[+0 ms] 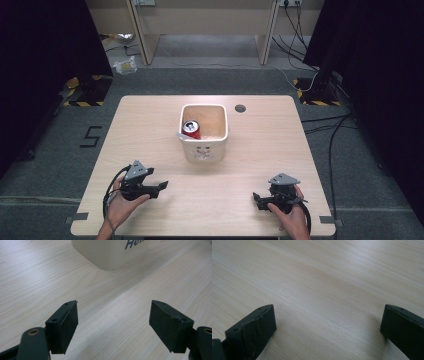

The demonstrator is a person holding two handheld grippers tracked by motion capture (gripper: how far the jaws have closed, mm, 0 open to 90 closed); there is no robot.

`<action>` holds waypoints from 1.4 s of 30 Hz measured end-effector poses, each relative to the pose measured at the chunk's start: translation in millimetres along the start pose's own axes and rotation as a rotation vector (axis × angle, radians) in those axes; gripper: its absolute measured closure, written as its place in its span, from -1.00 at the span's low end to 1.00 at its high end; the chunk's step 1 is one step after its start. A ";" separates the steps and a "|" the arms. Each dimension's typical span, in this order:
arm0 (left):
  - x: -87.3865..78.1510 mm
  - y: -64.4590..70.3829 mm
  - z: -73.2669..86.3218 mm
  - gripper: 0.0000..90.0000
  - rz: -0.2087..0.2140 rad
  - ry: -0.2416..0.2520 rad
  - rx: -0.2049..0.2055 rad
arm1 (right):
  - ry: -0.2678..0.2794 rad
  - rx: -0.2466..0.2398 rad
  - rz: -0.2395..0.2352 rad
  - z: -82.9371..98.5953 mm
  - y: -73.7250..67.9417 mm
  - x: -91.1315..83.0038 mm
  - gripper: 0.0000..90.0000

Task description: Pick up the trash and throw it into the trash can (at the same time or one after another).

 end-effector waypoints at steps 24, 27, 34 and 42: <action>2.9 5.5 28.9 -0.59 -0.002 -0.063 0.001 | 0.000 0.000 0.000 0.0 0.0 0.0 -0.99; 2.6 6.9 32.4 -0.60 -0.001 -0.073 0.009 | 0.000 0.000 0.000 0.0 0.0 0.0 -0.99; 1.5 8.8 39.1 -0.62 -0.013 -0.092 0.031 | 0.000 0.000 0.000 0.0 0.0 0.0 -0.99; -0.2 10.3 47.2 -0.62 -0.023 -0.116 0.038 | 0.000 0.000 0.000 0.0 0.0 0.0 -0.99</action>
Point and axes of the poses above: each handheld gripper's, and its own axes: x roughly forward along the jaws, z roughly out of its underside, y roughly to its right, the point moved 10 cm from there along x, roughly forward along the jaws, and after that the axes turned 4 degrees about x, right-handed, at the moved point
